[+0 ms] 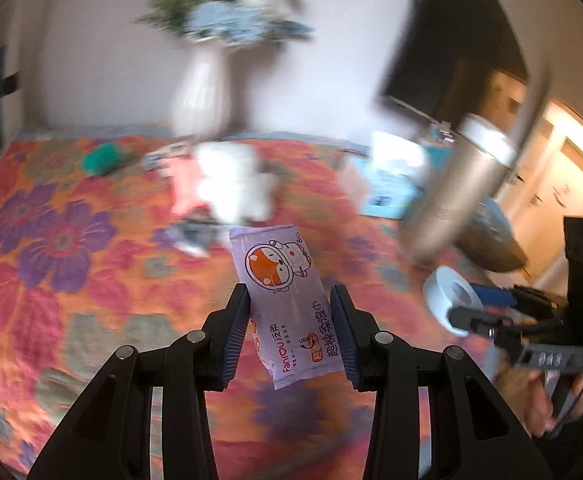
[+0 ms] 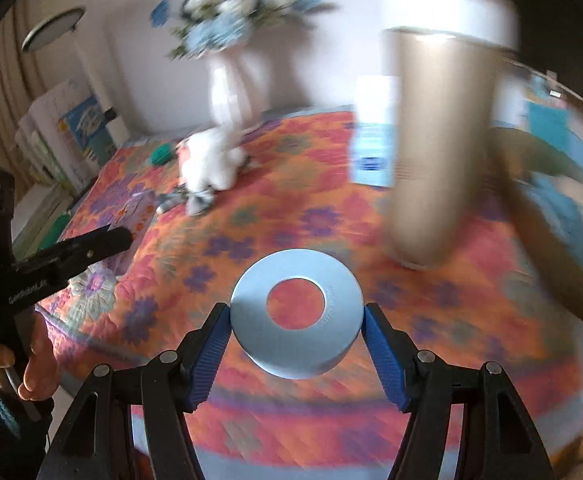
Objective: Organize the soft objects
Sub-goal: 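Carry tape roll and wipes pack to the round table and release both, then move both grippers back over the bed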
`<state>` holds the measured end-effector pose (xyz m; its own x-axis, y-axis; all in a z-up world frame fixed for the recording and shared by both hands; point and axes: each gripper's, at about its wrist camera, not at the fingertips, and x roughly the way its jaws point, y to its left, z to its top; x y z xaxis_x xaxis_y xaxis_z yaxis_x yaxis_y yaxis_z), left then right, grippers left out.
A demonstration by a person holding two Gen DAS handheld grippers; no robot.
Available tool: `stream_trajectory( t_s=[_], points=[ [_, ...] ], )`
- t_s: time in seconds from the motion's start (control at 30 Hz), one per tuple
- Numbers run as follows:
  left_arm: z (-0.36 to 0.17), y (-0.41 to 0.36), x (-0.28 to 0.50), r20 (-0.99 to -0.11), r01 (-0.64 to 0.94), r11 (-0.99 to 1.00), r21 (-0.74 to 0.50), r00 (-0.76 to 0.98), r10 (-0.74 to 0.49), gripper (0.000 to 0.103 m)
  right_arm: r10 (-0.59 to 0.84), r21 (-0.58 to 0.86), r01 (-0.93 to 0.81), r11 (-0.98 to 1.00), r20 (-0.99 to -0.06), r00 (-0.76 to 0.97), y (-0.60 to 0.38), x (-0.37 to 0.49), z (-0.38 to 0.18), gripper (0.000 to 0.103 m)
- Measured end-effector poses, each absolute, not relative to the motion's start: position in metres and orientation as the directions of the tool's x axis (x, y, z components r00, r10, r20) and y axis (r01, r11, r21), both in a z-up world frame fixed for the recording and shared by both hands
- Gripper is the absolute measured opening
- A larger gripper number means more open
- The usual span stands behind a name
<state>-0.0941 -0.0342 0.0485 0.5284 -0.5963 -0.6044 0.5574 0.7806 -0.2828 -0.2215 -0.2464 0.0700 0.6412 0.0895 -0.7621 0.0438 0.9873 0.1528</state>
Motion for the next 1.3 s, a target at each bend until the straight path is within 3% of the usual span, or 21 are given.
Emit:
stream_trajectory(
  t_s=[0.13,0.47,0.63,0.97,1.0,1.1,1.3],
  points=[
    [0.067,-0.075,-0.126,-0.581,0.665,0.699,-0.263,0.469,-0.665,0.038,0.038,0.151,0.119,0.981,-0.759,0.65,-0.289,-0.255,0.09,0.066],
    [0.115,-0.22,-0.175,-0.522,0.854,0.474,-0.216,0.31,-0.795,0.038,-0.154,0.204,0.366,0.908,-0.651,0.744,-0.416,-0.287,0.146,0.066],
    [0.122,-0.296,-0.169,-0.529,0.879,0.441,-0.179,0.292,-0.797,0.038,-0.209,0.251,0.457,0.853,-0.639,0.74,-0.474,-0.272,0.155,0.066],
    [0.091,-0.397,-0.108,-0.599,0.837,0.532,-0.123,0.365,-0.713,0.04,-0.232,0.33,0.605,0.725,-0.71,0.665,-0.574,-0.21,0.125,0.067],
    [0.088,-0.401,-0.105,-0.6,0.843,0.526,-0.117,0.362,-0.713,0.047,-0.224,0.339,0.606,0.72,-0.713,0.664,-0.578,-0.21,0.121,0.068],
    [0.082,-0.411,-0.102,-0.608,0.838,0.538,-0.095,0.379,-0.698,0.084,-0.204,0.353,0.598,0.719,-0.716,0.668,-0.586,-0.206,0.116,0.068],
    [0.089,-0.399,-0.123,-0.585,0.86,0.5,-0.099,0.356,-0.729,0.086,-0.2,0.336,0.58,0.742,-0.715,0.67,-0.574,-0.227,0.119,0.068]
  ],
)
